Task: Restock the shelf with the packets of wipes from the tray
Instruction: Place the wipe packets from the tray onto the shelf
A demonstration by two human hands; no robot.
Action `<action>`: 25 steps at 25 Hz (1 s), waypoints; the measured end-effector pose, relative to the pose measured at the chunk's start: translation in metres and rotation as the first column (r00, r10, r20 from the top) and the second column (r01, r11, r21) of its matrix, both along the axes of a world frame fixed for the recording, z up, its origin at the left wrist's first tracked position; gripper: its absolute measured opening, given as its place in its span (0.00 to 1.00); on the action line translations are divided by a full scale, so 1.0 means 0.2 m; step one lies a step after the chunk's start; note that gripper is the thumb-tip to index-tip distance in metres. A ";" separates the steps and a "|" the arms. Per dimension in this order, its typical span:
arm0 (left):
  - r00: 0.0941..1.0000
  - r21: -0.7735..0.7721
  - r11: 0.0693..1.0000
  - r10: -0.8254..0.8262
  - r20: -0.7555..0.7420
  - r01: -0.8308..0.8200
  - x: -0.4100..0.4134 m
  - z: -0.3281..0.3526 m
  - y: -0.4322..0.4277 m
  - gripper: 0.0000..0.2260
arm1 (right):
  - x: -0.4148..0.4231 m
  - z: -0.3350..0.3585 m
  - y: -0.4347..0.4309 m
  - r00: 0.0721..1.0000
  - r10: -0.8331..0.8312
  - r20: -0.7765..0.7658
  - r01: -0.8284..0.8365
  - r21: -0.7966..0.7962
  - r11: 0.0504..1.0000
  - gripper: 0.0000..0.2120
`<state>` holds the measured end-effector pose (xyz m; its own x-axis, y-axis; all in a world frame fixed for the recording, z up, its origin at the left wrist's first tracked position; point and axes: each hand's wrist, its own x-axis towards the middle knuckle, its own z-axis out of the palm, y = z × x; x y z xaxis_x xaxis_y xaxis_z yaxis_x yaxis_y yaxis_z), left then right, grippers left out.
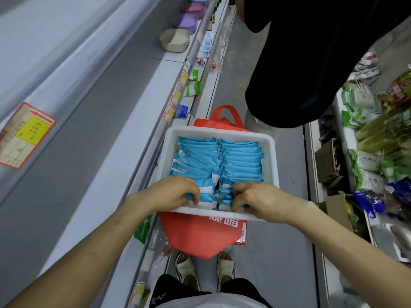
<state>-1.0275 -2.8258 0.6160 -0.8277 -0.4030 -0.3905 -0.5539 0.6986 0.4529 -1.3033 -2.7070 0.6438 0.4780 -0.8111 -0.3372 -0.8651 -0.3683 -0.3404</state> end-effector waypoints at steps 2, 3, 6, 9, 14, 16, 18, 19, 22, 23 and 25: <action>1.000 0.000 1.000 0.005 -0.016 -0.005 0.01 0.00 0.01 0.12 | -0.01 0.00 -0.02 1.000 -0.001 0.007 0.001 0.004 1.000 0.19; 1.000 -0.001 1.000 0.012 -0.028 -0.012 0.01 0.01 0.01 0.12 | -0.01 0.01 -0.02 1.000 -0.009 0.021 0.009 0.013 1.000 0.19; 0.995 -0.009 0.998 0.068 -0.074 -0.069 0.04 0.08 0.02 0.11 | -0.05 0.05 -0.08 0.998 -0.040 0.056 0.037 0.057 0.998 0.19; 0.973 -0.028 0.983 0.178 -0.150 -0.184 0.06 0.21 -0.01 0.13 | -0.06 0.14 -0.19 0.996 -0.041 0.080 0.037 0.043 0.998 0.20; 0.911 -0.144 0.920 0.319 -0.262 -0.364 0.14 0.53 -0.05 0.15 | -0.02 0.39 -0.43 0.992 0.036 0.119 -0.028 -0.067 0.997 0.23; 0.881 -0.192 0.881 0.370 -0.294 -0.433 0.19 0.67 -0.06 0.14 | 0.02 0.49 -0.53 0.986 0.099 0.131 -0.085 -0.112 0.990 0.23; 0.847 -0.240 0.826 0.431 -0.312 -0.509 0.27 0.82 -0.05 0.13 | 0.07 0.61 -0.63 0.976 0.175 0.127 -0.154 -0.160 0.975 0.22; 0.828 -0.260 0.798 0.458 -0.324 -0.543 0.30 0.89 -0.03 0.13 | 0.10 0.67 -0.68 0.969 0.211 0.128 -0.185 -0.189 0.964 0.22; 0.769 -0.254 0.741 0.515 -0.380 -0.622 0.36 1.08 0.06 0.13 | 0.20 0.89 -0.78 0.935 0.322 0.150 -0.270 -0.289 0.918 0.22; 0.758 -0.272 0.721 0.525 -0.387 -0.638 0.37 1.14 0.10 0.12 | 0.24 0.96 -0.80 0.925 0.350 0.149 -0.292 -0.313 0.904 0.22; 0.730 -0.313 0.668 0.545 -0.412 -0.675 0.39 1.25 0.17 0.13 | 0.29 1.11 -0.84 0.907 0.400 0.132 -0.335 -0.349 0.875 0.21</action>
<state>-0.9505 -2.7911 0.8651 -0.3733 -0.9181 0.1335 -0.8286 0.3947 0.3970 -1.2452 -2.8750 0.8664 0.7911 -0.6108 0.0334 -0.5748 -0.7609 -0.3010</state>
